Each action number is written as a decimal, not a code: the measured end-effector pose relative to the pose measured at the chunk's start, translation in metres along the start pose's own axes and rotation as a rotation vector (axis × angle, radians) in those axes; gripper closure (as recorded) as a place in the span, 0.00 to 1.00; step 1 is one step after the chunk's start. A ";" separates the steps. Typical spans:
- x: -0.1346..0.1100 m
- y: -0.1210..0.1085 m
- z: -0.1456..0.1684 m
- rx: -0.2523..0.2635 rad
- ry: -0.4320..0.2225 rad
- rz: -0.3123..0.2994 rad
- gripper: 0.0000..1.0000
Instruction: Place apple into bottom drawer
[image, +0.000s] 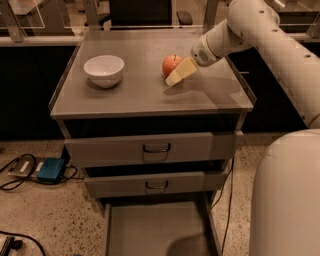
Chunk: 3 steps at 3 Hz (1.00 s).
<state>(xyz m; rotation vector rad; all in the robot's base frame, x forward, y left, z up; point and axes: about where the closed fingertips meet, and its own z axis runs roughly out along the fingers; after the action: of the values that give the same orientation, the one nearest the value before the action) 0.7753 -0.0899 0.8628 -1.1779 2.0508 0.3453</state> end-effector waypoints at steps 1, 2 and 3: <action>-0.034 -0.029 0.026 -0.009 -0.065 -0.021 0.00; -0.025 -0.027 0.034 -0.018 -0.042 -0.014 0.00; -0.025 -0.027 0.034 -0.018 -0.042 -0.014 0.03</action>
Offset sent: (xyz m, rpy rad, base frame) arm 0.0751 0.0214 0.0214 0.0669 -0.0575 0.0385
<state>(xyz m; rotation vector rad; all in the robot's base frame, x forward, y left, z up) 0.8210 -0.0697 0.8604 -1.1858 2.0059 0.3797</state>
